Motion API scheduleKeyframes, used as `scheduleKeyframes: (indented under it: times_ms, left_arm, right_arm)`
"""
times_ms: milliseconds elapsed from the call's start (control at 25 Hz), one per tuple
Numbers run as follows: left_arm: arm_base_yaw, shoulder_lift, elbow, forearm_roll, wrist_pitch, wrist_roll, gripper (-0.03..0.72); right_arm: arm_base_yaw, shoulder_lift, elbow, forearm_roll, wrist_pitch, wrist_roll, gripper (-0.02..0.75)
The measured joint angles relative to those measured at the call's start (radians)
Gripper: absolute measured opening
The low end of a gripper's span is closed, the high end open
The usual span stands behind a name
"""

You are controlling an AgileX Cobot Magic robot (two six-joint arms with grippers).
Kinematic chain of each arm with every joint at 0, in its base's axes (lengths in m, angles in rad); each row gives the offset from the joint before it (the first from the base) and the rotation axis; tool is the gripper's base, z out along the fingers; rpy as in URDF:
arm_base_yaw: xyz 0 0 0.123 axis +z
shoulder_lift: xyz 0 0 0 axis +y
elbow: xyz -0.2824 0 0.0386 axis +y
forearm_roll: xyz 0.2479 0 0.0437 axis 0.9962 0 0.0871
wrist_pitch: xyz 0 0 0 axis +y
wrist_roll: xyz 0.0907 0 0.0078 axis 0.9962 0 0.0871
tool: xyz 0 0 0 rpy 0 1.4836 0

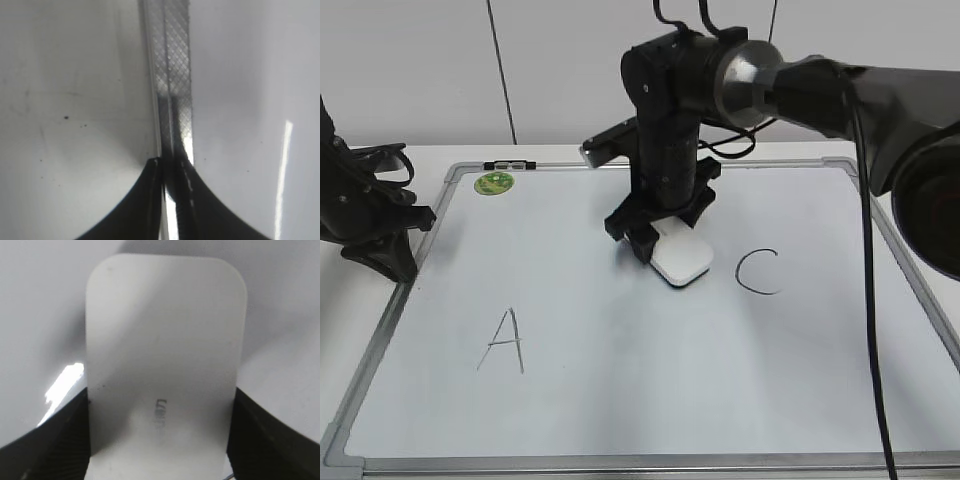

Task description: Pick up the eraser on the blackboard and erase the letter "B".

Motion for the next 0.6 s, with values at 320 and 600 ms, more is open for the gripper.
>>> scheduleKeyframes:
  times_ms: [320, 600]
  left_arm:
    - [0.0, 0.0, 0.0, 0.0, -0.002, 0.0, 0.032]
    - [0.0, 0.0, 0.0, 0.0, -0.004, 0.0, 0.032]
  right_arm:
    - [-0.007, -0.099, -0.068, 0.013, 0.009, 0.0, 0.537]
    - [-0.05, -0.277, 0.056, 0.024, 0.011, 0.0, 0.537]
